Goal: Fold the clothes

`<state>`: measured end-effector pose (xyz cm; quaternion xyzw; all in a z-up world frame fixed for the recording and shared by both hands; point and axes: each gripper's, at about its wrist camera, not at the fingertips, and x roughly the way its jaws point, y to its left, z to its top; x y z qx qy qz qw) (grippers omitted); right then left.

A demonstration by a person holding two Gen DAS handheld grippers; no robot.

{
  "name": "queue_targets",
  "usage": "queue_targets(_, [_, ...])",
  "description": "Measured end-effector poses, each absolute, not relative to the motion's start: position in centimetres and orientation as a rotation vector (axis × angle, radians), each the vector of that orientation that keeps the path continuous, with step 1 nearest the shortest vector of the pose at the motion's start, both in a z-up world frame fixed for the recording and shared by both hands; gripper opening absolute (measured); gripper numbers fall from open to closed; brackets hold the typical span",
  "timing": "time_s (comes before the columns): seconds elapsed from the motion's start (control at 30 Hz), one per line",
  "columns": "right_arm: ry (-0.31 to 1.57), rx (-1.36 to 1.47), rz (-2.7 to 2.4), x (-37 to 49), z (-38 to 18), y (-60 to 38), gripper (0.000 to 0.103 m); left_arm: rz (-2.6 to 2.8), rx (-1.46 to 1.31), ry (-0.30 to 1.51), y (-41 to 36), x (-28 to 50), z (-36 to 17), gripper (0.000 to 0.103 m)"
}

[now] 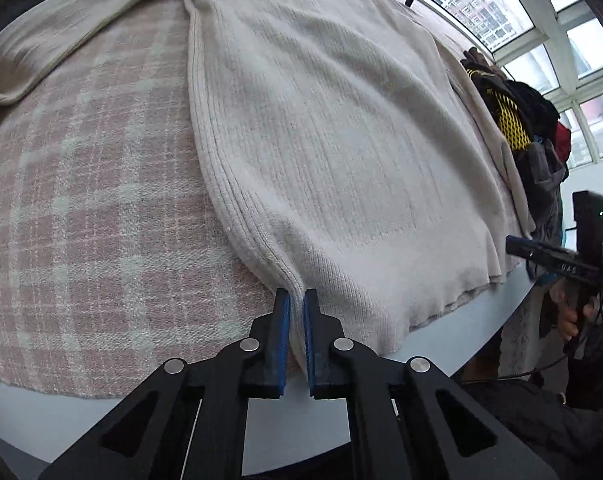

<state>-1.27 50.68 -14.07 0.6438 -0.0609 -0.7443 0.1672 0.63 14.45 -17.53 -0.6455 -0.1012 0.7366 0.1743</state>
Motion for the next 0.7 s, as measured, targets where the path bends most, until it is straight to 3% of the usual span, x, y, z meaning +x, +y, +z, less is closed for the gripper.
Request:
queue_targets(0.17, [-0.078,1.782,-2.124,-0.5,-13.9,49.6,0.042,2.134,-1.765,-0.268,13.5,1.9,-14.4,0.005])
queue_targets(0.2, [-0.059,1.772,-2.125,-0.3,-13.9,49.4,0.032,2.149,-1.748,-0.265,13.2,2.1,-13.5,0.005])
queue_targets(0.23, [-0.059,1.766,-2.096,-0.2,-13.9,49.1,0.005,2.167,-1.727,-0.253,13.0,2.2,-12.5,0.005])
queue_targets(0.43, [-0.072,1.699,-2.078,0.0,-11.6,48.6,0.003,2.245,-1.645,-0.208,9.8,2.6,-7.6,0.005])
queue_targets(0.6, [-0.016,1.757,-2.069,1.5,-12.1,49.1,0.003,2.141,-1.851,-0.086,9.6,3.2,-14.1,0.005])
queue_targets(0.7, [-0.040,1.748,-2.059,1.5,-11.3,48.9,0.003,2.157,-1.881,-0.086,9.2,2.4,-15.3,0.005])
